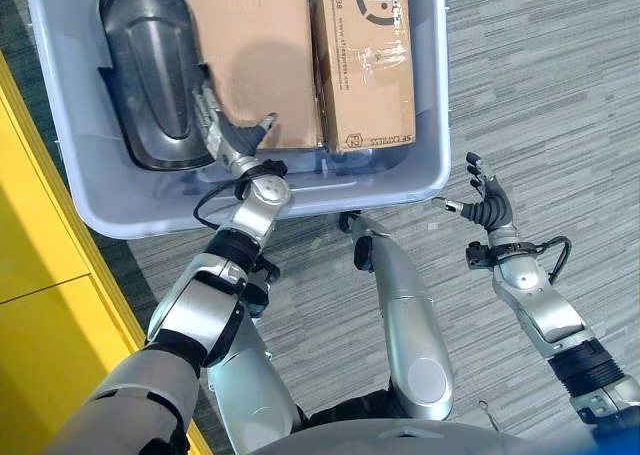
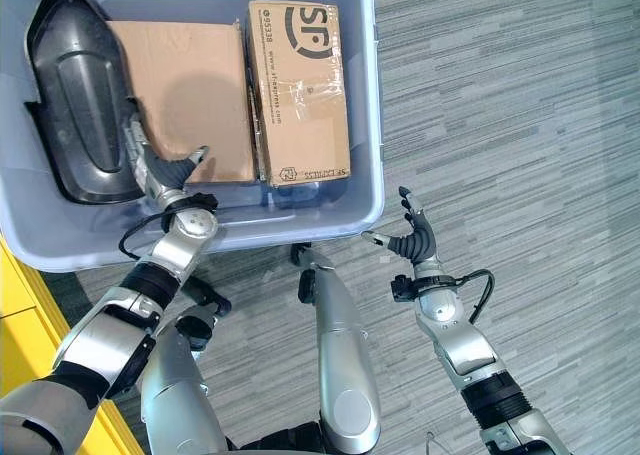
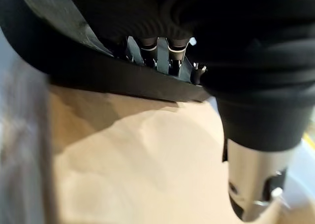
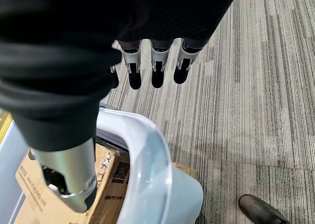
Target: Move parts from the plastic box to the shelf.
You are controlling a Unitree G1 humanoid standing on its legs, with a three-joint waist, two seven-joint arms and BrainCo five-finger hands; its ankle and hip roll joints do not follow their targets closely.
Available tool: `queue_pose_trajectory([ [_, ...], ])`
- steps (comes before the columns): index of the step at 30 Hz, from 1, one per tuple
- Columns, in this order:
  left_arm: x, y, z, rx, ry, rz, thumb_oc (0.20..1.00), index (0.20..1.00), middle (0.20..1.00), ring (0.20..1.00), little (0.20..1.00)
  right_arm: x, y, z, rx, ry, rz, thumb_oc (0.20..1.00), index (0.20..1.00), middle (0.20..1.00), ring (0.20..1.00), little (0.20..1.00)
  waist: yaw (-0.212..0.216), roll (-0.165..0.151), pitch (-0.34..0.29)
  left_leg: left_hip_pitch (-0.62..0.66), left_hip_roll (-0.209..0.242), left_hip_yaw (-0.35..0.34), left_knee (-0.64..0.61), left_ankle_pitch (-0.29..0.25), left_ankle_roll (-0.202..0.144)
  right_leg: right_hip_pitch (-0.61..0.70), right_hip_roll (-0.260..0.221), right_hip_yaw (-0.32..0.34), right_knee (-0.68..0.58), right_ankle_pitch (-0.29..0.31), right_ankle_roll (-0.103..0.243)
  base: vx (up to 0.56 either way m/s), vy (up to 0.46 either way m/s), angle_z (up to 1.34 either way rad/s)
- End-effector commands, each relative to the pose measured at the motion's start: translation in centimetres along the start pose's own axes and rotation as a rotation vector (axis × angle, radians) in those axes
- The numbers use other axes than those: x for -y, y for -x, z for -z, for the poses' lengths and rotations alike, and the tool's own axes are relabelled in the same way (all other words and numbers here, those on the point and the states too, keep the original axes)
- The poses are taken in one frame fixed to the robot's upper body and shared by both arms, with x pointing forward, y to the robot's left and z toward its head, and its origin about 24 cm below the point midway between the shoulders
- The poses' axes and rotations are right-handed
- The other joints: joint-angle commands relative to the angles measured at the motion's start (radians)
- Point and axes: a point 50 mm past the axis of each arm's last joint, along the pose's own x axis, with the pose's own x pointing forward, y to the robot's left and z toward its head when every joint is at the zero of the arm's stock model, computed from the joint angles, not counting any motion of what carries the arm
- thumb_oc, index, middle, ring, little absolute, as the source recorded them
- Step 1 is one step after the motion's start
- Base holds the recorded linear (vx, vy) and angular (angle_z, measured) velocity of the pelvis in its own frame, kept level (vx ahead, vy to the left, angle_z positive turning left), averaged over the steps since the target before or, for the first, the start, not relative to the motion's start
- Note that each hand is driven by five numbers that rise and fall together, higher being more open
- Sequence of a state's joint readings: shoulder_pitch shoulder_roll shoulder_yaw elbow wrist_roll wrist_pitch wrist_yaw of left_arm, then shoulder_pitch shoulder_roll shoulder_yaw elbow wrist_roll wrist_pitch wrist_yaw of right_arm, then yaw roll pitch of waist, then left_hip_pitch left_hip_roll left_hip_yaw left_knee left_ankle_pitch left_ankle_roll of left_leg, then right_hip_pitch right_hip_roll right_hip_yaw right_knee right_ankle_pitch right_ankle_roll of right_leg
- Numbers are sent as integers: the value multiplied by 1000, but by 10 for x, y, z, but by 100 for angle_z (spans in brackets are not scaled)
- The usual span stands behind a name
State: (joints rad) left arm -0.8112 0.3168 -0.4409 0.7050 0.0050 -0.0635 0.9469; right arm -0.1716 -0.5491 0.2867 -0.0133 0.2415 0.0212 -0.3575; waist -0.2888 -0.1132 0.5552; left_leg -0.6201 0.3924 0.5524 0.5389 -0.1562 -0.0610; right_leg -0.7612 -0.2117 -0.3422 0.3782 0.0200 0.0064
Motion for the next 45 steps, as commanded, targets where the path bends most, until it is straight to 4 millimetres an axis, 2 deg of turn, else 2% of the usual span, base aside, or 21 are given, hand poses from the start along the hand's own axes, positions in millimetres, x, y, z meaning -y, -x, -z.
queue_pose_trajectory([
  [1,43,58,-5,96,5,345,1000,1000,1000,1000,1000,9,8,-8,59,5,27,1000,1000,1000,1000,1000,-25,-22,-35,-8,62,55,-29,80,-83,21,-74,46,101,-115,144,-18,52,-8],
  [3,45,66,-16,220,-30,375,1000,1000,1000,1000,1000,11,10,-7,57,8,25,1000,1000,1000,1000,1000,-24,-17,-35,5,58,64,-41,83,-84,29,-79,41,95,-113,144,-7,62,-12],
  [5,35,68,-32,365,-36,260,1000,1000,1000,1000,1000,11,15,-3,67,23,10,1000,1000,1000,1000,1000,-24,-8,-35,34,57,82,-48,92,-85,46,-84,39,99,-122,145,-2,56,-12],
  [7,29,66,-35,445,-81,216,1000,1000,1000,1000,1000,12,17,-1,64,22,7,1000,1000,1000,1000,1000,-23,-4,-35,39,56,81,-47,95,-86,50,-83,39,105,-128,143,-8,7,4],
  [8,19,58,-36,527,-138,149,1000,1000,1000,1000,1000,13,19,4,53,20,-9,1000,1000,1000,1000,1000,-19,4,-35,52,58,79,-44,104,-89,65,-83,38,111,-136,140,-14,14,13],
  [13,2,43,-34,590,-165,12,1000,1000,1000,1000,1000,12,23,9,49,15,-43,1000,1000,1000,1000,1000,-13,11,-35,67,61,73,-45,107,-89,81,-86,36,123,-142,137,-1,-4,3],
  [18,-29,27,-44,667,-37,-265,1000,1000,1000,1000,1000,9,26,16,25,2,-26,1000,1000,1000,1000,1000,6,17,-35,67,59,51,-38,104,-86,89,-88,34,138,-151,131,-1,-62,3],
  [22,-48,24,-56,715,118,-454,1000,1000,1000,1000,1000,6,29,20,8,-10,-7,1000,1000,1000,1000,1000,21,19,-35,59,53,29,-36,103,-86,89,-87,32,146,-158,127,-4,-77,10],
  [23,-57,22,-62,687,208,-533,1000,1000,1000,1000,1000,4,29,21,-4,-19,5,1000,1000,1000,1000,1000,32,18,-35,53,51,14,-38,107,-89,92,-86,28,147,-162,125,-4,-81,11],
  [24,-58,22,-62,675,219,-536,1000,1000,1000,1000,1000,4,29,21,-5,-21,7,1000,1000,1000,1000,1000,34,18,-35,52,51,12,-38,107,-89,92,-86,27,148,-163,125,-8,-101,13],
  [25,-59,20,-59,556,305,-541,1000,1000,1000,1000,1000,1,28,22,-12,-29,16,1000,1000,1000,1000,1000,41,17,-35,48,48,2,-41,109,-90,92,-84,26,147,-165,125,-12,-69,14],
  [27,-55,20,-53,462,330,-512,1000,1000,1000,1000,1000,-1,27,22,-13,-33,21,1000,1000,1000,1000,1000,46,15,-35,45,46,-7,-42,110,-91,94,-81,25,145,-165,125,-17,-76,12],
  [29,-44,23,-40,293,341,-472,1000,1000,1000,1000,1000,-6,24,19,-21,-50,27,1000,1000,1000,1000,1000,55,4,-35,44,50,-10,-46,114,-95,100,-80,15,140,-164,126,-14,-98,13],
  [31,-41,27,-32,221,329,-471,1000,1000,1000,1000,1000,-7,23,19,-24,-52,24,1000,1000,1000,1000,1000,58,1,-35,43,53,-13,-46,117,-97,104,-77,13,138,-165,127,6,-61,8],
  [32,-37,29,-19,95,318,-456,1000,1000,1000,1000,1000,-9,22,18,-29,-56,18,1000,1000,1000,1000,1000,60,-3,-35,43,55,-16,-47,121,-98,107,-73,13,136,-165,128,10,-58,2],
  [33,-34,30,-13,46,305,-430,1000,1000,1000,1000,1000,-10,22,18,-33,-59,14,1000,1000,1000,1000,1000,60,-5,-35,42,56,-17,-46,122,-99,106,-70,13,137,-165,128,4,-76,-1],
  [35,-20,34,6,-128,299,-282,1000,1000,1000,1000,1000,-11,21,20,-53,-45,20,1000,1000,1000,1000,1000,60,-13,-35,39,65,-16,-42,124,-101,106,-69,10,138,-165,129,-2,-53,1],
  [37,4,53,36,-440,331,-140,1000,1000,1000,1000,1000,-8,19,25,-92,-47,32,1000,1000,1000,1000,1000,50,-16,-35,44,75,-3,-40,125,-101,108,-68,10,132,-158,133,0,0,0],
  [39,9,61,49,-528,313,-115,1000,1000,1000,1000,1000,-10,18,25,-89,-40,23,1000,1000,1000,1000,1000,40,-17,-35,43,81,2,-35,128,-101,103,-65,16,133,-157,134,10,0,-5],
  [42,14,64,56,-605,307,-72,1000,1000,1000,1000,1000,-8,18,33,-175,10,7,1000,1000,1000,1000,1000,20,-17,-35,40,91,14,-30,143,-106,91,-55,31,129,-156,126,3,37,-12],
  [45,14,63,60,-613,262,-86,1000,1000,1000,1000,1000,-8,17,35,-175,24,-1,1000,1000,1000,1000,1000,10,-22,-35,36,99,22,-24,146,-108,85,-51,37,128,-156,122,-3,18,-14],
])
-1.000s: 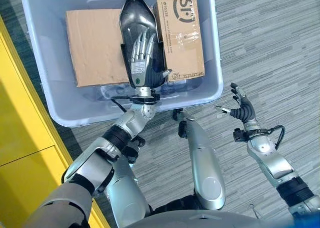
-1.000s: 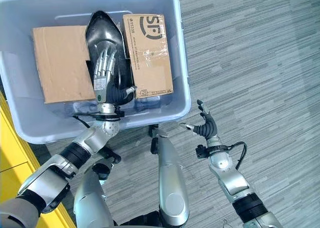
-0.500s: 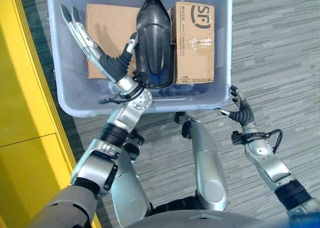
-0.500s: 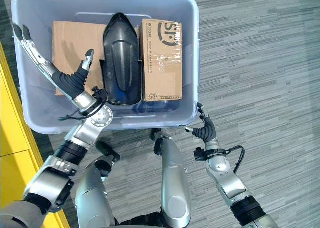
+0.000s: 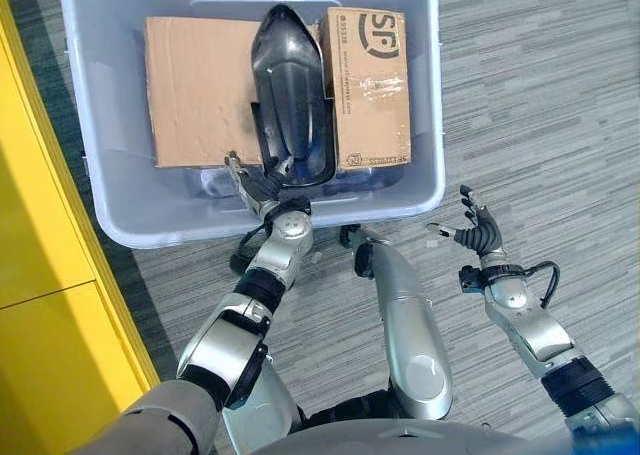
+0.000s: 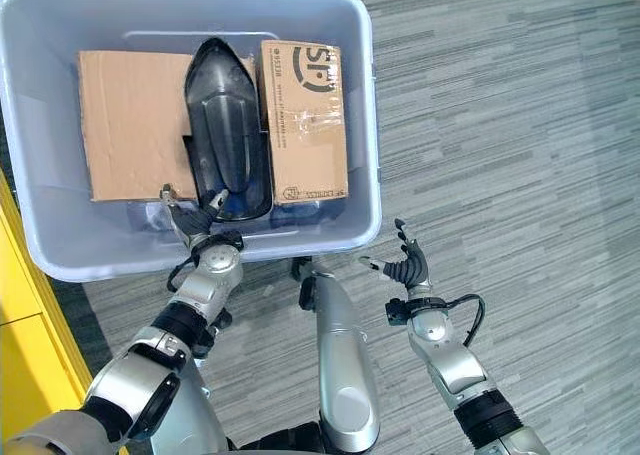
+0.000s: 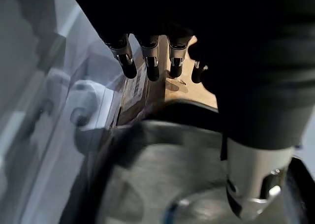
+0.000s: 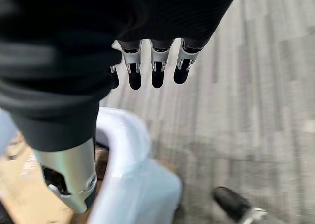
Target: Move parts from the plastic box to the shelf.
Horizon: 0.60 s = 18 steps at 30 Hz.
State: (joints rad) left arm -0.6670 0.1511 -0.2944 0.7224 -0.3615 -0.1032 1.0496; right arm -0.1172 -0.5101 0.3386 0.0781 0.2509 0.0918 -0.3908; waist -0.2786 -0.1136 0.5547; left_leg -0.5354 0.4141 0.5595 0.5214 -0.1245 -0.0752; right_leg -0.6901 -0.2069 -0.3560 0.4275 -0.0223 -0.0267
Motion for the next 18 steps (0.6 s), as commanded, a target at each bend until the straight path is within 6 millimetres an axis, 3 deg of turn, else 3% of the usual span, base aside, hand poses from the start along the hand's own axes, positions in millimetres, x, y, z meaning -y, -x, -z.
queue_pose_trajectory([
  [1,-2,3,17,-70,-44,41,1000,1000,1000,1000,1000,5,0,-9,44,1,2,1000,1000,1000,1000,1000,-1,-22,-35,-49,78,16,-6,114,-94,14,-55,52,78,-113,155,-7,0,-16],
  [7,-2,-9,5,-13,-159,-37,1000,1000,1000,1000,1000,3,-4,-13,43,13,-17,1000,1000,1000,1000,1000,-21,-33,-35,-73,89,18,18,104,-94,-13,-45,66,90,-114,147,-2,-2,-4],
  [15,-14,-39,-44,438,-580,-192,1000,1000,1000,1000,1000,7,-6,-12,41,33,-27,1000,1000,1000,1000,1000,-35,-34,-35,-86,86,30,33,96,-94,-32,-42,77,97,-113,139,-2,20,-7],
  [18,-14,-42,-51,494,-613,-180,1000,1000,1000,1000,1000,9,-5,-12,47,39,-31,1000,1000,1000,1000,1000,-38,-30,-35,-83,85,35,35,95,-93,-32,-44,78,100,-115,138,4,36,-2],
])
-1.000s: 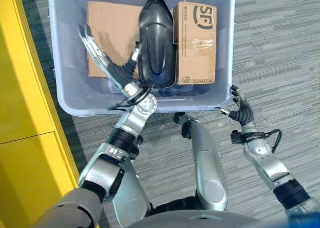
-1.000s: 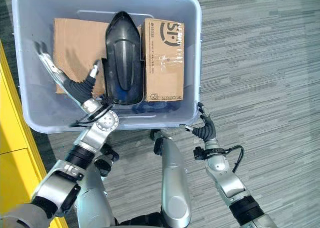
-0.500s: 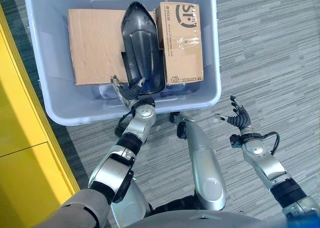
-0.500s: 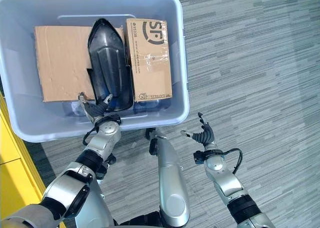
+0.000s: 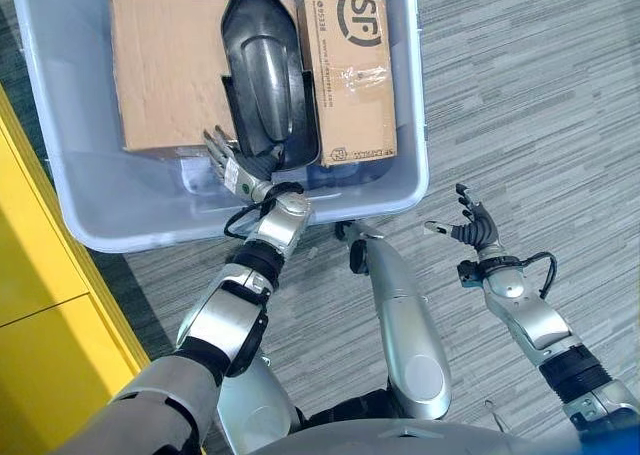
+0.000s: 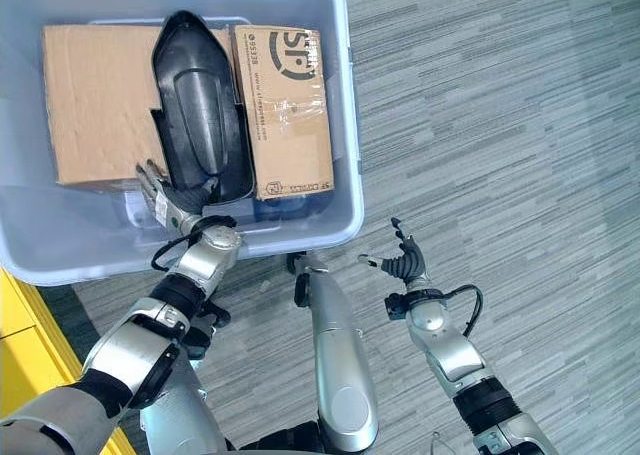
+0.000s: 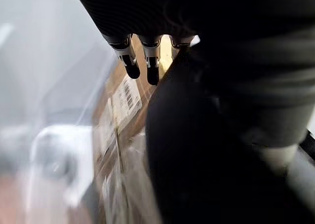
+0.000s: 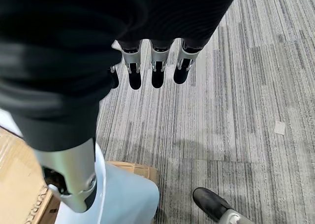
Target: Move parts from the plastic box to the shelf.
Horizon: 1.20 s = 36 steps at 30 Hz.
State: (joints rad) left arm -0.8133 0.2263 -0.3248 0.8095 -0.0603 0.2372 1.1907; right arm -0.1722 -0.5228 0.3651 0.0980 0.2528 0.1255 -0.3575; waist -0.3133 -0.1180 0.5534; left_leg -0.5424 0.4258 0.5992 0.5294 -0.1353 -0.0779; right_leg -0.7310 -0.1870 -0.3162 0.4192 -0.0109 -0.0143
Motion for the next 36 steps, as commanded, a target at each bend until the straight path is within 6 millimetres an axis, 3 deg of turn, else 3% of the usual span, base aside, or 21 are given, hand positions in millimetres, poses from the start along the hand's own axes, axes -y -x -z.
queue_pose_trajectory([
  [1,-11,-23,-11,270,-136,3,1000,1000,1000,1000,1000,13,4,-5,48,8,18,1000,1000,1000,1000,1000,-4,-23,-33,-73,72,-1,26,106,-90,9,-64,38,108,-127,126,4,46,-2],
  [12,2,-21,-10,111,-109,137,1000,1000,1000,1000,1000,14,0,-7,57,25,20,1000,1000,1000,1000,1000,-24,-15,-33,-93,69,2,40,99,-87,-16,-59,45,119,-132,125,1,6,-2],
  [13,2,-21,-9,104,-111,140,680,680,680,680,680,14,0,-8,60,25,20,1000,1000,1000,1000,1000,-26,-16,-33,-95,69,3,41,98,-87,-19,-59,46,120,-131,124,3,-9,-9],
  [14,2,-22,-8,97,-100,131,200,200,200,200,200,14,1,-9,63,24,19,1000,1000,1000,1000,1000,-28,-17,-33,-98,70,3,43,97,-88,-23,-58,47,121,-131,124,3,-11,-6],
  [24,-2,-29,-4,50,-80,124,200,200,200,200,200,15,2,-10,67,28,7,1000,1000,1000,1000,1000,-37,-13,-33,-105,67,2,52,96,-88,-31,-47,57,121,-135,119,4,-4,-2],
  [36,1,-23,3,-39,14,127,200,200,200,200,200,13,3,-8,60,36,9,1000,1000,1000,1000,1000,-32,-4,-33,-93,63,-3,49,99,-86,-18,-42,57,138,-150,112,0,0,0],
])
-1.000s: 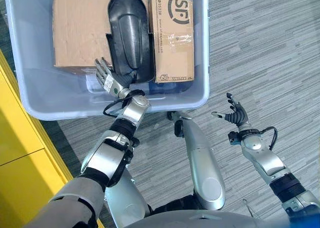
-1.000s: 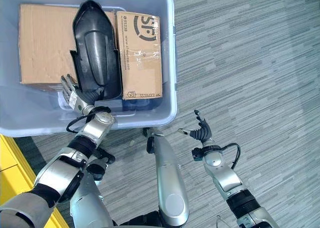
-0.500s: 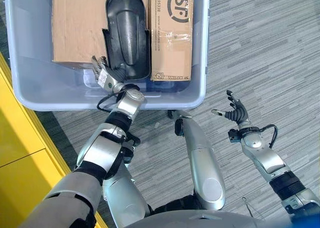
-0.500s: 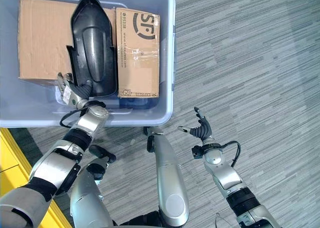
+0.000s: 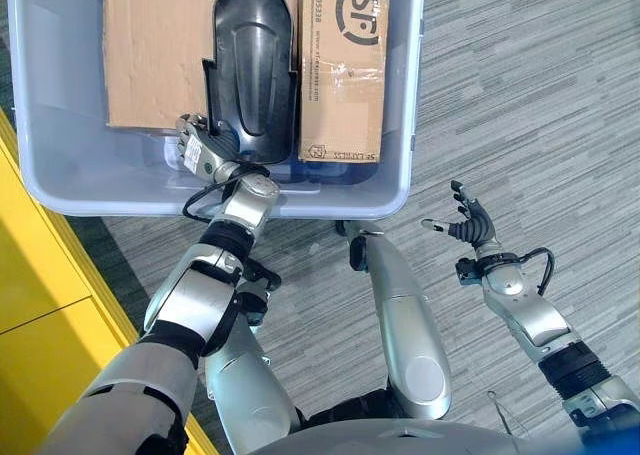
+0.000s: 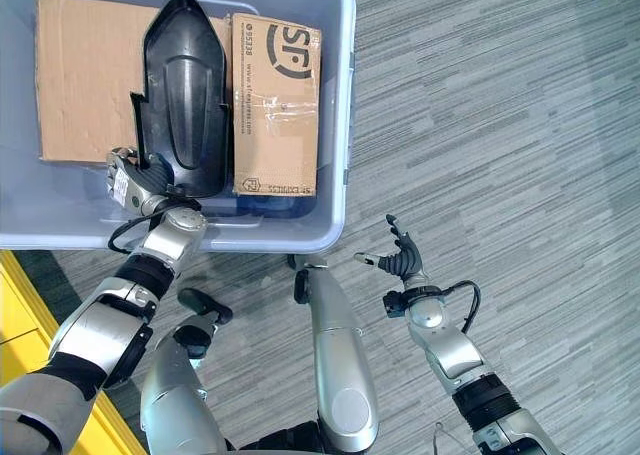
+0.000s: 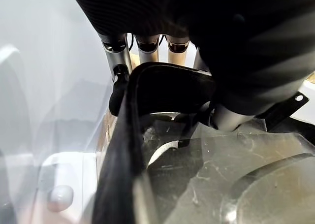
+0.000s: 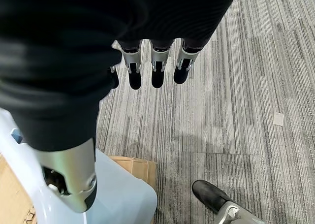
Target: Move parts from the plastic box to the shelf.
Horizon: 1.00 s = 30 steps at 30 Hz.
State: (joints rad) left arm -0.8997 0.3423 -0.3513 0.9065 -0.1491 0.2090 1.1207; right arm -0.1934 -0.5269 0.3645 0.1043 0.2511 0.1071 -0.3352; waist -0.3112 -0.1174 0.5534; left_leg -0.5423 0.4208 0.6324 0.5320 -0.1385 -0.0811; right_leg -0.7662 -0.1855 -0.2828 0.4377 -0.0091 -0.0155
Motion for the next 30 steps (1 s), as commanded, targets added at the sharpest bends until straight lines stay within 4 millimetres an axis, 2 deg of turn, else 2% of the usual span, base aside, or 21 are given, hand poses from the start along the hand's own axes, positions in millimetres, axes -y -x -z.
queue_pose_trajectory([
  [1,15,17,8,-33,27,140,200,200,200,200,200,12,8,-2,27,37,25,1000,1000,1000,1000,1000,-33,-4,-33,-89,69,-35,44,104,-84,20,-43,22,119,-153,112,0,0,0],
  [5,9,14,7,-25,94,73,200,200,200,200,200,12,11,-1,30,38,20,1000,1000,1000,1000,1000,-29,-3,-33,-65,74,-30,37,111,-85,43,-40,16,123,-161,107,0,0,0],
  [10,-9,1,-14,65,225,-48,200,200,200,200,200,13,16,1,33,47,-1,1000,1000,1000,1000,1000,-25,7,-33,25,73,-25,13,118,-79,128,-33,11,125,-180,102,0,0,0],
  [12,-12,-1,-15,74,234,-57,200,200,200,200,200,13,17,2,32,49,-3,1000,1000,1000,1000,1000,-24,10,-33,45,69,-22,3,118,-77,146,-34,9,121,-180,103,0,0,0],
  [15,-31,-11,-25,159,332,-138,200,200,200,200,200,15,24,4,36,49,1,1000,1000,1000,1000,1000,-10,29,-33,165,37,-17,-57,127,-68,264,-39,-6,97,-189,104,16,13,5],
  [19,-48,-18,-29,213,405,-211,200,200,200,200,200,18,27,8,21,54,9,1000,1000,1000,1000,1000,1,46,-36,245,18,-30,-76,130,-62,356,-41,-9,96,-208,95,41,31,9],
  [24,-75,-25,-27,271,499,-295,200,200,200,200,200,17,38,16,0,78,-36,1000,1000,1000,1000,1000,7,71,-84,316,5,-49,-105,135,-58,452,-33,1,63,-228,78,59,38,4],
  [30,-83,-26,-17,243,503,-286,200,200,200,200,200,18,47,25,-24,104,-80,1000,1000,1000,1000,1000,2,94,-141,396,-9,-54,-160,152,-60,548,-33,4,-6,-224,74,78,47,4],
])
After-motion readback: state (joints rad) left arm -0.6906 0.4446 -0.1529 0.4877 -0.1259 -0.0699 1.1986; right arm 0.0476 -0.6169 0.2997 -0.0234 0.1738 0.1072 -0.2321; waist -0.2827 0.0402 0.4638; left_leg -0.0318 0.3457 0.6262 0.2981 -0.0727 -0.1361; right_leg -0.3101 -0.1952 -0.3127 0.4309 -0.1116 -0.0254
